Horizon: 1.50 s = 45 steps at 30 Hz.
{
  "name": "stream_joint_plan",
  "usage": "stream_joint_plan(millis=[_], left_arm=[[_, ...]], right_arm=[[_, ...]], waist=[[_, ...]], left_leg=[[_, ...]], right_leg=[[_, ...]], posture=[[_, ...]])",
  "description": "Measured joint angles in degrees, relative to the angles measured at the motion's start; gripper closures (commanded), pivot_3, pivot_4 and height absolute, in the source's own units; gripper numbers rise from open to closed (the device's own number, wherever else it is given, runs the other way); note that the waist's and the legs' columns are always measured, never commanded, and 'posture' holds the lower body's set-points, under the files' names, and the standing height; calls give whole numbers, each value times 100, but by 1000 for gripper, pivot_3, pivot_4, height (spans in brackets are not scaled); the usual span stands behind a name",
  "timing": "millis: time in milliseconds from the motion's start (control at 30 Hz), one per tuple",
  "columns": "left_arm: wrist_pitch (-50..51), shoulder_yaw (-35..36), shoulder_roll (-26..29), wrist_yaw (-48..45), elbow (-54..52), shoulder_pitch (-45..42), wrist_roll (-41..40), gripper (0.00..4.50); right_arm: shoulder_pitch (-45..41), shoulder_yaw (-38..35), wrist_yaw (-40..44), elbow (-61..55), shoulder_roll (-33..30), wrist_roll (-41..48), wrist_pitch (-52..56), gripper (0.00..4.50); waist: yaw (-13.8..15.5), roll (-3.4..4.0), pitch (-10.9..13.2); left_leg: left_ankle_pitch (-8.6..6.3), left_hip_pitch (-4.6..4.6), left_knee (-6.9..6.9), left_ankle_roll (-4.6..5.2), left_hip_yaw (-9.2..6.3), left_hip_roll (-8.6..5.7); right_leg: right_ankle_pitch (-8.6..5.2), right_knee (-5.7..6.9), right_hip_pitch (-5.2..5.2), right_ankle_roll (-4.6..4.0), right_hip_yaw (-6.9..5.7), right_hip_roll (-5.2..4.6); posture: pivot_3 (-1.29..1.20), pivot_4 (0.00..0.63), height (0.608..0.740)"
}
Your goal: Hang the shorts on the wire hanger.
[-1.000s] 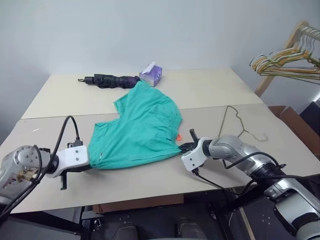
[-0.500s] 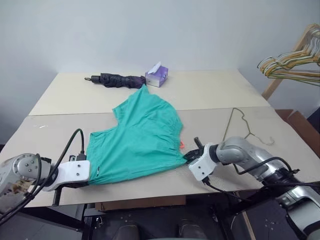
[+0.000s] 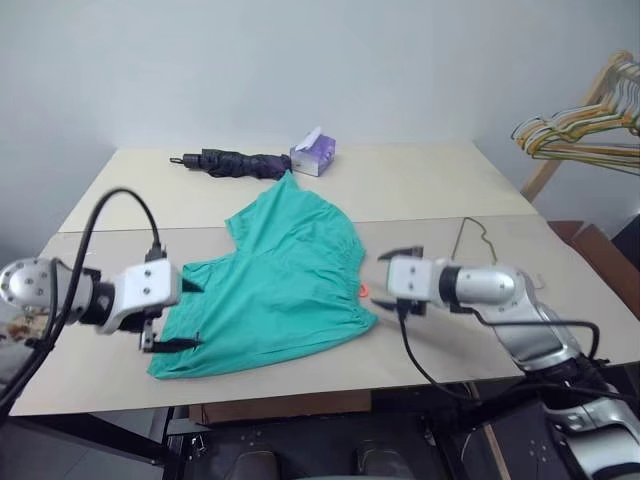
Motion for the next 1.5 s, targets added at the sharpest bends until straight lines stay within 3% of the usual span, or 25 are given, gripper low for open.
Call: stream_joint_plan(millis=[167, 233, 367, 633, 767, 1067, 1300, 1500], left_arm=[[173, -380, -687, 219, 16, -635, -58, 51], [248, -483, -930, 322, 43, -895, -61, 51], [250, -729, -1242, 406, 154, -1268, -14, 51], [-124, -995, -1336, 333, 665, -1634, 206, 51], [-223, -1011, -1362, 314, 783, -1650, 213, 51], [-265, -995, -1331, 298, 796, -1599, 201, 51], [-86, -722, -1567, 409, 550, -1607, -257, 51], [219, -465, -1784, 614, 255, -1584, -727, 51]], right_arm=[[-289, -695, -1137, 371, 1107, 124, 2187, 0], [-435, -1200, -1720, 775, 1623, 244, 2745, 0], [-624, -1794, -2382, 1434, 1968, 482, 3138, 0], [-211, -2147, -3049, 1717, 1834, 633, 3285, 0], [170, -2230, -3009, 1097, 1691, 869, 3675, 0], [896, -2148, -2912, -26, 1002, 1103, 4335, 0], [253, -1898, -2717, -135, 682, 1335, 4275, 0], [-319, -1874, -2754, 1346, 870, 1421, 3895, 0]], waist=[[-73, -1, -2], [-130, -1, -2], [-235, 0, -2], [-558, 0, -2], [-682, 2, -3], [-676, 1, -3], [-727, 4, -2], [-662, 3, -2]], left_leg=[[0, -16, 0, 1, -5, -1], [0, -18, 1, 1, -6, -2], [-1, -23, 1, 2, -13, -3], [-2, -30, 0, 4, -22, -3], [-2, -31, 0, 4, -31, -3], [-2, -28, 0, 5, -34, -5], [-3, -23, 0, 6, -35, -5], [-4, -30, 0, 7, -35, -6]], right_leg=[[1, -1, -9, 0, 0, 2], [2, -2, -10, 1, 1, 2], [2, -8, -9, 2, 0, 2], [1, -8, -13, 4, 0, 1], [0, -8, -9, 6, -2, 1], [-2, -9, -4, 10, -5, -1], [-2, -7, -2, 10, -2, 1], [0, -17, -3, 12, -3, 0]], posture=[[-55, 0, 740], [-55, 0, 740], [-79, 0, 740], [-101, 0, 740], [-102, 0, 740], [-88, 0, 740], [-72, 0, 740], [-43, 0, 740]])
